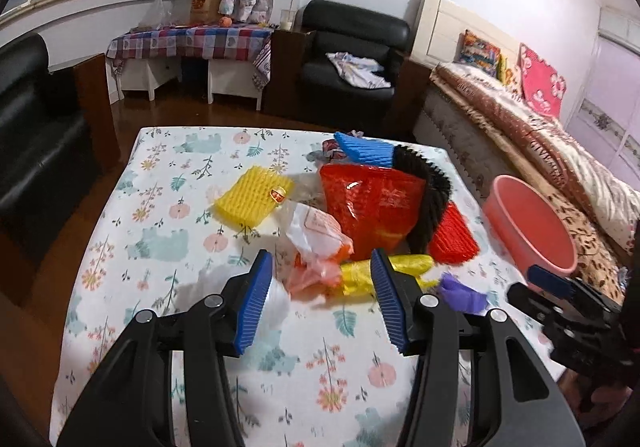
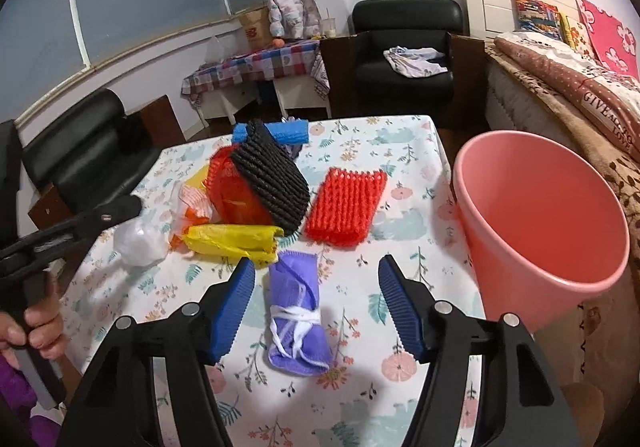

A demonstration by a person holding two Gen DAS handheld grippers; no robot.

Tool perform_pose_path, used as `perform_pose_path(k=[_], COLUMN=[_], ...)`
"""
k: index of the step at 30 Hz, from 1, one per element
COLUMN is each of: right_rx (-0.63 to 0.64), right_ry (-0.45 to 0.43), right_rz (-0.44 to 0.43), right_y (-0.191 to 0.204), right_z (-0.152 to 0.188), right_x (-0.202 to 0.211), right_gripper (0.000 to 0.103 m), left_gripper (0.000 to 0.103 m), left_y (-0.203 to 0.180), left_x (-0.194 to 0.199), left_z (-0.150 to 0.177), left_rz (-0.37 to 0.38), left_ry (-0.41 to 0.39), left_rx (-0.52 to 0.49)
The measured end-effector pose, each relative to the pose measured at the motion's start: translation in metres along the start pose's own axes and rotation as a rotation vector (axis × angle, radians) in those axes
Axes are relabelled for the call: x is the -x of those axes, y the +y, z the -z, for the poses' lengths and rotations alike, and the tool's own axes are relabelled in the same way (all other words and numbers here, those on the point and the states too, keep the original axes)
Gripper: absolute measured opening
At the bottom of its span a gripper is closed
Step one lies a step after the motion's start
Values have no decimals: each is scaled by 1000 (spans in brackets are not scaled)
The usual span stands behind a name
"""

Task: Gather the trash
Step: 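Lower the right tool onto the black mesh foam sleeve and close it, then drop the black mesh sleeve into the pink bucket with the right tool while the left tool drops a wrapper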

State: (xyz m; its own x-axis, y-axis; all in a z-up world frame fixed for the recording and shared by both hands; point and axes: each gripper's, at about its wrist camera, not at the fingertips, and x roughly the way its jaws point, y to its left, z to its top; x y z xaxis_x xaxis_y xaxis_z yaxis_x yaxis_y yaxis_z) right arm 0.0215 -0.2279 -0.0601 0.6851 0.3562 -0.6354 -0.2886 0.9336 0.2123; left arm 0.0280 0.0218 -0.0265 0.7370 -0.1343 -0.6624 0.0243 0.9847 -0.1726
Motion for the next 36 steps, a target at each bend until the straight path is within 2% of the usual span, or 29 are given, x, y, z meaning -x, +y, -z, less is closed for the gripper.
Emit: perform_pose_path(k=[7, 14, 15, 16, 18, 19, 20, 28, 30, 32, 34, 36], right_rx=[5, 9, 17, 23, 34, 38, 43, 65, 74, 67, 44, 26], right_ry=[3, 12, 10, 9, 4, 3, 3, -14, -11, 10, 27, 23], right_rz=[-26, -71, -74, -75, -78, -81, -84, -98, -94, -99, -112, -120], right_y=[1, 7, 10, 11, 14, 16, 18, 33, 37, 37, 35, 32], right_z=[-16, -36, -39, -42, -46, -48, -51, -66, -69, -70, -69, -69], right_x=[-12, -28, -31, -33, -37, -39, -42, -59, -65, -71, -75, -73], right_gripper=[64, 64, 64, 64, 64, 64, 64, 63, 53, 34, 22, 19], left_gripper=[52, 52, 49, 33, 26, 10, 6, 3, 3, 3, 3, 3], left_y=[7, 17, 18, 18, 19, 20, 21, 23, 22, 21, 21, 20], left_x=[-39, -65, -66, -67, -67, -67, -67, -51, -46, -42, -37, -33], left_z=[-23, -25, -25, -25, -24, -23, -23, -22, -23, -25, -26, -28], left_rz=[-15, 42, 48, 55, 74, 76, 80, 107, 107, 112, 115, 118], left_ry=[62, 122, 120, 118, 119, 115, 118, 81, 67, 56, 48, 38], left_rx=[43, 96, 95, 94, 101, 105, 105, 111, 101, 99, 99, 97])
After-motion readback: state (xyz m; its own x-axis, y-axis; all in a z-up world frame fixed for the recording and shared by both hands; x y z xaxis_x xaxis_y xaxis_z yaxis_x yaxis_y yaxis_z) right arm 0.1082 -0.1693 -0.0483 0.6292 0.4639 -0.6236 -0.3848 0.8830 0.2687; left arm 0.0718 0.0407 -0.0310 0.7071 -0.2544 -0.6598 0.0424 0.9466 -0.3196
